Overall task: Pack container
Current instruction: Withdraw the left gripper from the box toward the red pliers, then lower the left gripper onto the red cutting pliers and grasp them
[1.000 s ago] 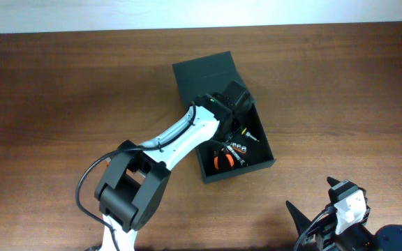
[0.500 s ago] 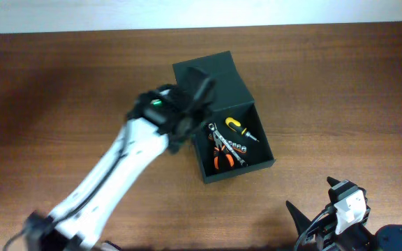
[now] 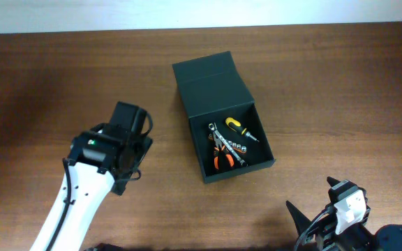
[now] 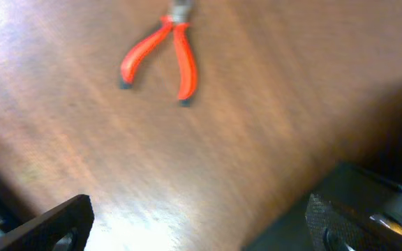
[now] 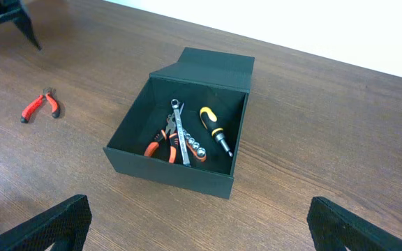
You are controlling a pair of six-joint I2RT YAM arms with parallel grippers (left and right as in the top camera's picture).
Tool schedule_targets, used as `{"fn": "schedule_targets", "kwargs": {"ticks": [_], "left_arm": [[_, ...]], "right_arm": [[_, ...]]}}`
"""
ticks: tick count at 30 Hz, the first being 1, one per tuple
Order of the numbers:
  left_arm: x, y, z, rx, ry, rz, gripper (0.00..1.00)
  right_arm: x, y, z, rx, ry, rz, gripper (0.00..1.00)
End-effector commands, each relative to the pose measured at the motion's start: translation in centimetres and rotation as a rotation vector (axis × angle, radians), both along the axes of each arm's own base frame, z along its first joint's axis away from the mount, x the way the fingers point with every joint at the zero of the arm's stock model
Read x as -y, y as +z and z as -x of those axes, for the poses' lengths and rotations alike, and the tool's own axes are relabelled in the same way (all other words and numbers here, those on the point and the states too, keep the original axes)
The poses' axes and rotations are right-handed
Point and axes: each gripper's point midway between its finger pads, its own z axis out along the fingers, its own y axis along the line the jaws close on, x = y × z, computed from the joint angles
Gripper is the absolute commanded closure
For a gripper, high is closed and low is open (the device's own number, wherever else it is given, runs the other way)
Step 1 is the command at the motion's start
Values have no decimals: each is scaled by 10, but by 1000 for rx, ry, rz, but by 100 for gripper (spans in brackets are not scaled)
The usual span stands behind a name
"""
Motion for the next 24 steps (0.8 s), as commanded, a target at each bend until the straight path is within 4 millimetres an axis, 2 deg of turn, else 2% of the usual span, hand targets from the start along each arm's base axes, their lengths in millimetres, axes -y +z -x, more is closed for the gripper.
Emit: {"fn": "schedule_targets", "kwargs": {"ticks": [1,7,13,16,21,24], "left_arm": [[-11,-13,7,-40,42,11,0],[-28,-35,8,-142,124,6,0],[-33,-65,5,-267,168,15,5],[-32,-80,-3,-288,167,12,5],[-26,-99,-30,-250,56,29,5],[-25,-107,-37,-245,50,30,5]], "right_arm": [[3,2,-1,6,-24,-8,1],[3,2,-1,6,-25,-8,1],[3,2,-1,6,-24,-8,1],[3,2,-1,6,-24,-8,1],[3,2,-1,6,-24,-8,1],[3,2,-1,6,-24,-8,1]]}}
